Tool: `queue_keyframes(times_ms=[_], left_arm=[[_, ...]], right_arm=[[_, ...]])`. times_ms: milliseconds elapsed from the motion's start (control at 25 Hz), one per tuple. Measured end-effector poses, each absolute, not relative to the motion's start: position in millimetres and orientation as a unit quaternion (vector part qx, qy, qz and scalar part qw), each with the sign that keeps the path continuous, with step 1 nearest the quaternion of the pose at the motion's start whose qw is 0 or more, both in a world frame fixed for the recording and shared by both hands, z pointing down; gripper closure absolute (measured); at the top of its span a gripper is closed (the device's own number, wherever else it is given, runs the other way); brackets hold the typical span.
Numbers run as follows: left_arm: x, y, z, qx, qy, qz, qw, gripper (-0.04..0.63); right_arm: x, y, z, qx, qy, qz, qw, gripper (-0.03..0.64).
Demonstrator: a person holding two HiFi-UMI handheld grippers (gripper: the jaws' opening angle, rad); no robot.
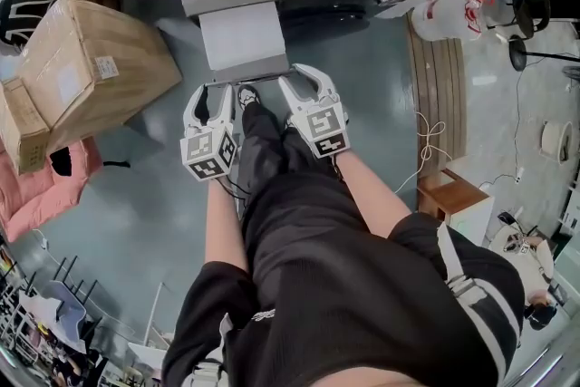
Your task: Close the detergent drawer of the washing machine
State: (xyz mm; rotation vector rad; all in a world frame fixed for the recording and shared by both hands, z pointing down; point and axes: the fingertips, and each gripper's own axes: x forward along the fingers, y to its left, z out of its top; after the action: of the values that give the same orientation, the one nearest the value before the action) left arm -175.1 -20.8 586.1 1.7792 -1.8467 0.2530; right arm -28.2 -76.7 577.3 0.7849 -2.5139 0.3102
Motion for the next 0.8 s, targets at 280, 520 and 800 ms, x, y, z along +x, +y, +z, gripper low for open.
queue_keyframes(times_ms=[280,520,800], left_arm=[[-176.2,-25.0,584.5,0.664,-0.687,0.091,0.279,0.357],[-178.8,-30.3,583.6,0.666,-0.686,0.09,0.28,0.357],[-181.2,-35.7,583.1,0.668,-0.684,0.091,0.28,0.357]], right_arm=[[-29.1,-81.4,575.5,0.289,-0.918,0.111,0.246,0.477],[-32.1,-86.6,574.2,0.293,-0.917,0.111,0.246,0.477],[-34.2,-91.8,573.7,0.294,-0.917,0.111,0.246,0.477]])
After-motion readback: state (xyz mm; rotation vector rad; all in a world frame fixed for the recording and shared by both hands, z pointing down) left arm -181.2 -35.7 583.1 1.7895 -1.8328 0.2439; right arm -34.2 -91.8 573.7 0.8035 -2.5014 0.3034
